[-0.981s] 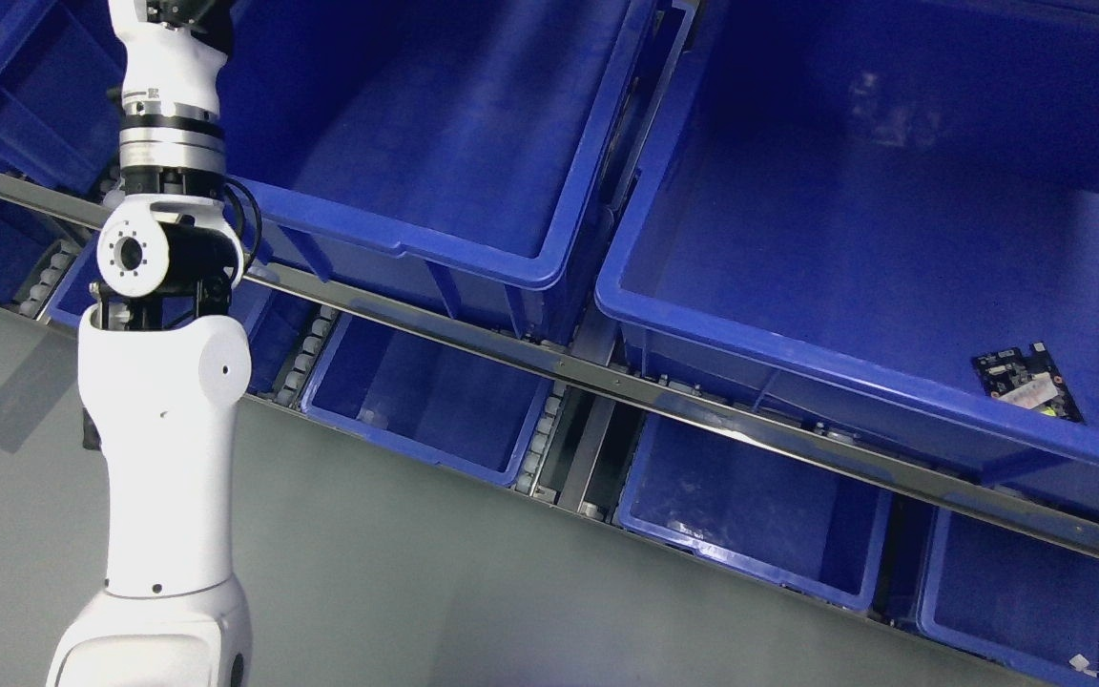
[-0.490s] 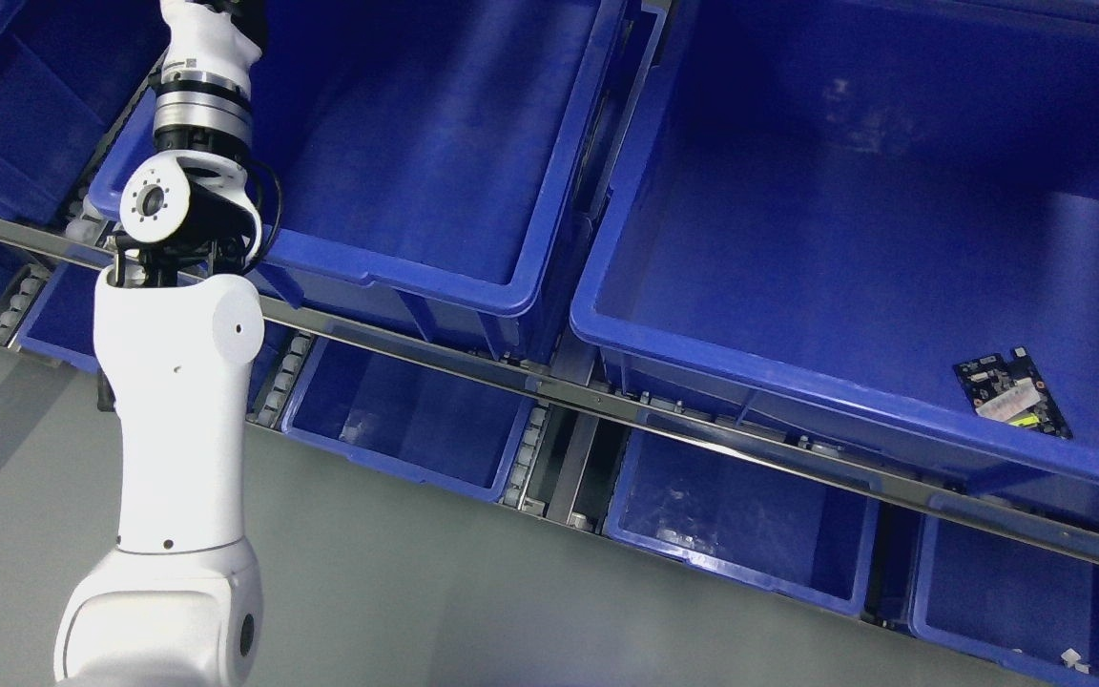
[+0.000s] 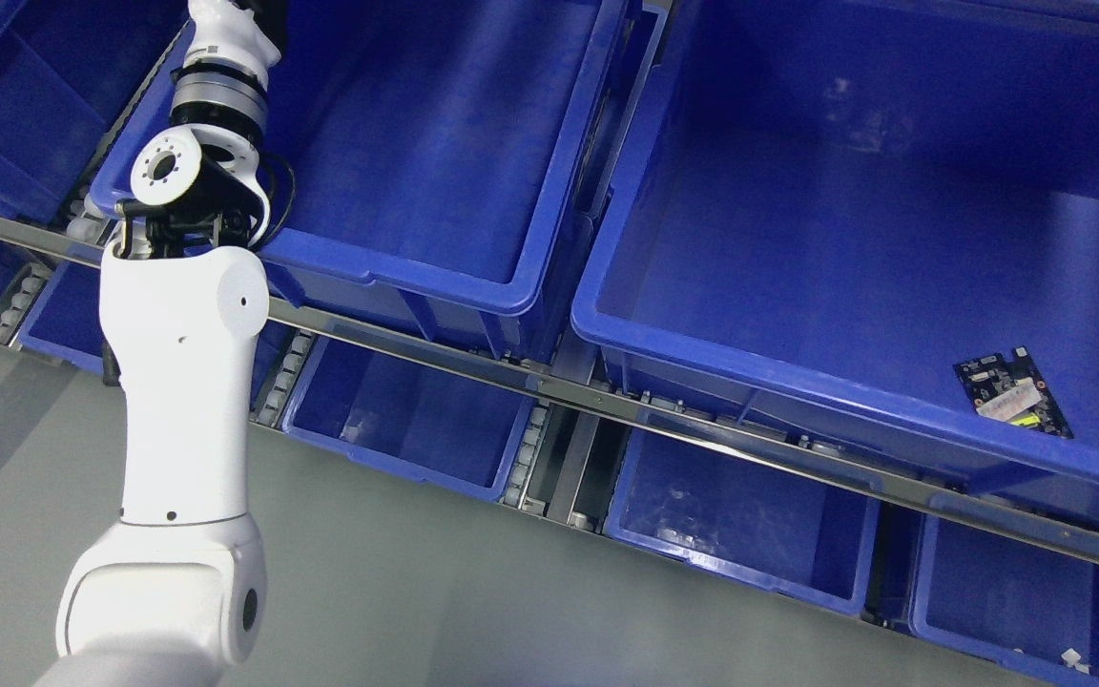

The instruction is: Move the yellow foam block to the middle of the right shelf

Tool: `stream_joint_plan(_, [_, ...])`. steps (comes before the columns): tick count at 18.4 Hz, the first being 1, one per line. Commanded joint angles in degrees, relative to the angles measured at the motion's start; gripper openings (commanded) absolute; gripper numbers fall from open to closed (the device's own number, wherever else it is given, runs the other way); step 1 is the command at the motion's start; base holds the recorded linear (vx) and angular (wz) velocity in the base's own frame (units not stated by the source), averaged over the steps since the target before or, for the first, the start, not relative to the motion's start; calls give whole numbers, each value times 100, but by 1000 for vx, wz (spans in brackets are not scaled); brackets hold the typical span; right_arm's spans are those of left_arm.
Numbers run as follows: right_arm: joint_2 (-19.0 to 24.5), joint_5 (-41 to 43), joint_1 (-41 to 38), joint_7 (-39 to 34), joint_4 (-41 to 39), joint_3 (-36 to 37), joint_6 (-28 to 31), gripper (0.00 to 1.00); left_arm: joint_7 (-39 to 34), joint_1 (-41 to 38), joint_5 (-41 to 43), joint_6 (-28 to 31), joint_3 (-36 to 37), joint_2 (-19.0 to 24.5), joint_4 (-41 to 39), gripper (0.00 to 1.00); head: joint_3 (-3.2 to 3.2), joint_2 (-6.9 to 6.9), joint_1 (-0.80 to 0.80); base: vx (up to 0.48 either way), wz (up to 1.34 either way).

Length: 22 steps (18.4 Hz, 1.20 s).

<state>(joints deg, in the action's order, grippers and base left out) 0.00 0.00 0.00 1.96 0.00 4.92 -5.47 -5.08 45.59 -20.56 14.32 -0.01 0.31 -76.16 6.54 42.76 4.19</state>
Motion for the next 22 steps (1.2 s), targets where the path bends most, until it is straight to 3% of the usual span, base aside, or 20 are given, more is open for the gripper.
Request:
stream_joint_plan(1, [-100,-18,-9,-3,-100,0,2,100,-2,37,-10,53,177,69,233,73,0,0,0,0,0])
stream_joint_plan(7, [-100,-18,-9,-3,-100,0,2,100,129,55,16,27,404,69,189,86,0,0,0,0,0])
stream_joint_plan(10, [-100,-18,-9,-3,-100,0,2,100,576,64,165,-60,545,69,-29,89,0,0,0,0,0])
stream_joint_plan(13, [-100,-18,-9,-3,-100,0,2,100,736,-58,552,-507,738,82,-363,90,0,0,0,0,0])
stream_joint_plan(22, [-100,-18,-9,-3,-100,0,2,100,719,-1174,597,-2477,766,1119,-1278,92,0,0,0,2,-14])
